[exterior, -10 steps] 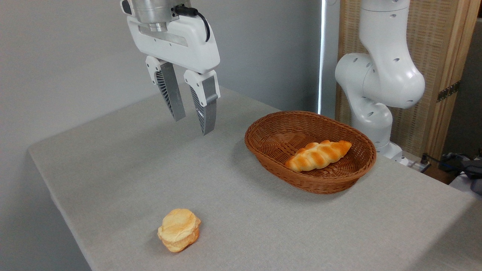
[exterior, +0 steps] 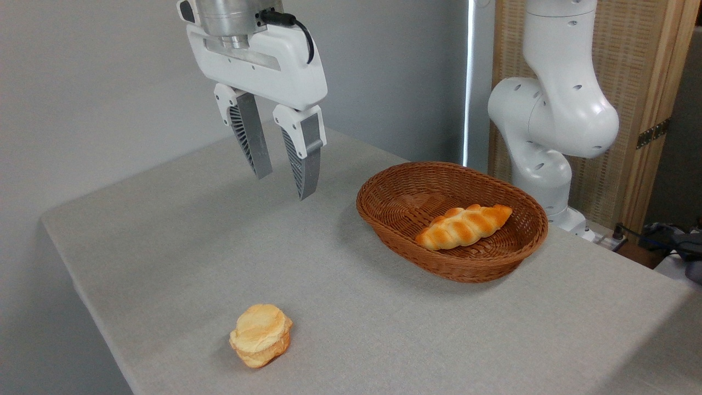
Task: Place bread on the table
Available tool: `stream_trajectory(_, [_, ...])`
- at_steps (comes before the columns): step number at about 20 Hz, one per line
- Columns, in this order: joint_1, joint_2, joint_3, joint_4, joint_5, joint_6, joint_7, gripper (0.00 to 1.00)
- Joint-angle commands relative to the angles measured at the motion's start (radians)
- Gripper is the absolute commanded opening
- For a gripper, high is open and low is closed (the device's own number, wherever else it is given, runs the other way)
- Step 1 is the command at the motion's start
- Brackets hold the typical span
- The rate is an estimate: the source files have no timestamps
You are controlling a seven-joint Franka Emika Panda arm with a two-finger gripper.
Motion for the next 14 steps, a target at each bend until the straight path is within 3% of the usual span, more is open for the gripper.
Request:
stream_trajectory(1, [-0.005,-0.007,0.013,0.009,-0.019,-0.016,0.019,1.00])
stream_trajectory(14, [-0.008,-0.034,0.013,-0.018,-0.016,-0.017,0.019,1.00])
